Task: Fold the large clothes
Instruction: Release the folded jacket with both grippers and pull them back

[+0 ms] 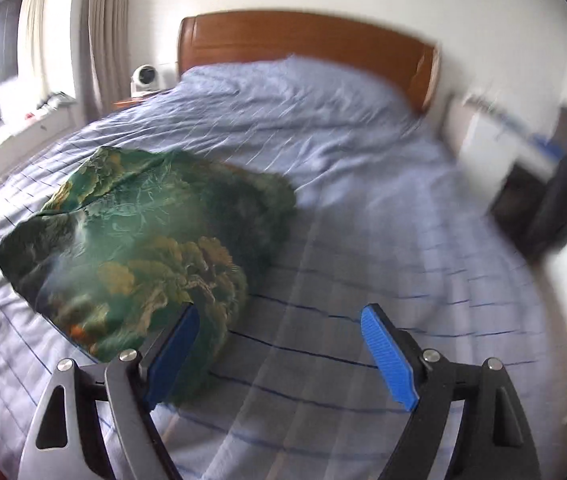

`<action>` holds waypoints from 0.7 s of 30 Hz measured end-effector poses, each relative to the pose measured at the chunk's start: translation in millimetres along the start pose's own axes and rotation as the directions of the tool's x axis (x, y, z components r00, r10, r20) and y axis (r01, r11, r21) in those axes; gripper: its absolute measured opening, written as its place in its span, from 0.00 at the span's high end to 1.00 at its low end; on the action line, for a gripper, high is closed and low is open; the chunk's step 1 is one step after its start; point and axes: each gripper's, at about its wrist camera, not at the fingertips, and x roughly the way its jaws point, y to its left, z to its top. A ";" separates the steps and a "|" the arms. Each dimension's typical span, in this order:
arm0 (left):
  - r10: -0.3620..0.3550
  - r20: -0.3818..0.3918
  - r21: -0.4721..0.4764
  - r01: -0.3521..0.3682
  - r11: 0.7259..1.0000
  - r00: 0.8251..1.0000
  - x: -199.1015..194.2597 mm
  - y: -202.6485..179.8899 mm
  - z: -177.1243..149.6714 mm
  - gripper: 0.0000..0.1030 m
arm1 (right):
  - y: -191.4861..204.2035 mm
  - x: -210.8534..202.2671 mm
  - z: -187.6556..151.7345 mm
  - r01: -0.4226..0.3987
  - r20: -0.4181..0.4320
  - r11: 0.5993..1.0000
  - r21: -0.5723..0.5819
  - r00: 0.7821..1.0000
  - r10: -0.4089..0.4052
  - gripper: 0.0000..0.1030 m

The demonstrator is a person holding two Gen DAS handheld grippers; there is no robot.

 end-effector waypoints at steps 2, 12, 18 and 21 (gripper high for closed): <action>0.014 0.039 0.007 -0.014 1.000 0.999 -18.8 -21.8 -7.2 0.00 | 7.5 -29.2 -6.0 0.042 0.050 0.999 -0.005 0.998 -0.041 0.17; 0.014 0.045 0.010 -0.014 1.000 0.999 -68.6 -74.9 -25.9 0.00 | 35.3 -109.6 -26.6 0.105 0.121 0.994 0.029 0.987 -0.108 0.17; 0.027 -0.004 -0.021 -0.027 0.999 1.000 -83.8 -80.9 -29.5 0.00 | 41.0 -134.5 -36.7 0.097 0.159 0.995 0.026 0.982 -0.100 0.17; 0.045 0.010 -0.024 -0.045 0.999 0.999 -91.6 -82.9 -32.6 0.00 | 40.7 -137.0 -40.0 0.087 0.157 0.996 0.030 0.983 -0.090 0.17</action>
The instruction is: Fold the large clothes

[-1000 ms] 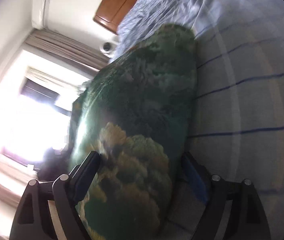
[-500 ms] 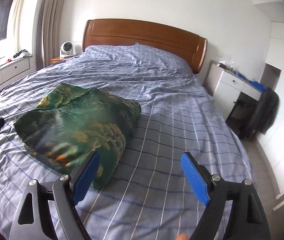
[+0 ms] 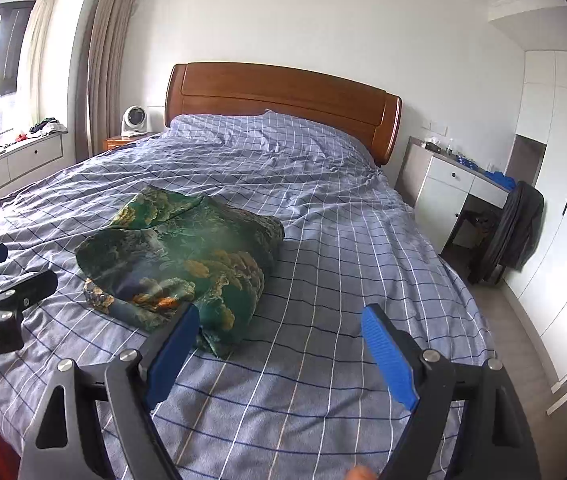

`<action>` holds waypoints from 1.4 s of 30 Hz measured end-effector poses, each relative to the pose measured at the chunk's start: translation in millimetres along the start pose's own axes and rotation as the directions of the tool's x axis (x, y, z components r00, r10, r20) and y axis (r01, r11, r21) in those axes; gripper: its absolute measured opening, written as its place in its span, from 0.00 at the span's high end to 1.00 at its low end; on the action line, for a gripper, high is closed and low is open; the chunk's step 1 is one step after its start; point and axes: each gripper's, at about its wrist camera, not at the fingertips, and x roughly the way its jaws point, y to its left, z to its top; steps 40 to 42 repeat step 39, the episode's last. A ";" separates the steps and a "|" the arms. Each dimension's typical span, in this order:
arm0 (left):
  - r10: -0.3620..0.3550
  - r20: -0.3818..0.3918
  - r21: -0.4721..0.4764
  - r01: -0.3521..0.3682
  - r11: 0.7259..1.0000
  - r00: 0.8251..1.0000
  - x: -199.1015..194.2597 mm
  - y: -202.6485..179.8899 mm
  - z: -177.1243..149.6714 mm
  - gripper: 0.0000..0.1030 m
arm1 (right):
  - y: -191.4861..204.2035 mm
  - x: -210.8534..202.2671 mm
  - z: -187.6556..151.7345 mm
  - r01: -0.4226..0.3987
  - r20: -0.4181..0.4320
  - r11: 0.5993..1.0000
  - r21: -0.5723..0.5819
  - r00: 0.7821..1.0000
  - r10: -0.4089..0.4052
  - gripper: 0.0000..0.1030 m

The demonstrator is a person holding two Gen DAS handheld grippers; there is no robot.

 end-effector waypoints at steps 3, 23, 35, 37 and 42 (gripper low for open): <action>0.022 0.009 0.017 -0.022 1.000 1.000 -3.7 -3.7 -1.3 0.00 | -2.6 -2.6 -1.8 -0.024 0.000 0.999 0.024 1.000 0.024 0.17; 0.052 -0.047 0.002 -0.052 0.999 0.998 -11.4 -10.8 -1.2 0.00 | -1.1 -5.1 -7.5 -0.015 -0.085 0.997 0.072 0.996 0.021 0.17; 0.062 -0.061 0.007 -0.062 0.998 0.996 -9.3 -12.2 -4.6 0.00 | 4.5 -3.1 -8.7 0.020 -0.103 0.998 0.060 0.995 -0.014 0.17; 0.054 -0.065 0.000 -0.055 0.999 0.996 -9.1 -13.1 -5.1 0.00 | 3.0 -2.6 -9.6 0.021 -0.106 0.998 0.062 0.994 -0.014 0.17; 0.063 -0.053 0.026 -0.061 0.998 0.997 -11.1 -17.4 -5.2 0.00 | 1.4 -2.5 -10.3 0.025 -0.107 0.998 0.063 0.994 -0.019 0.17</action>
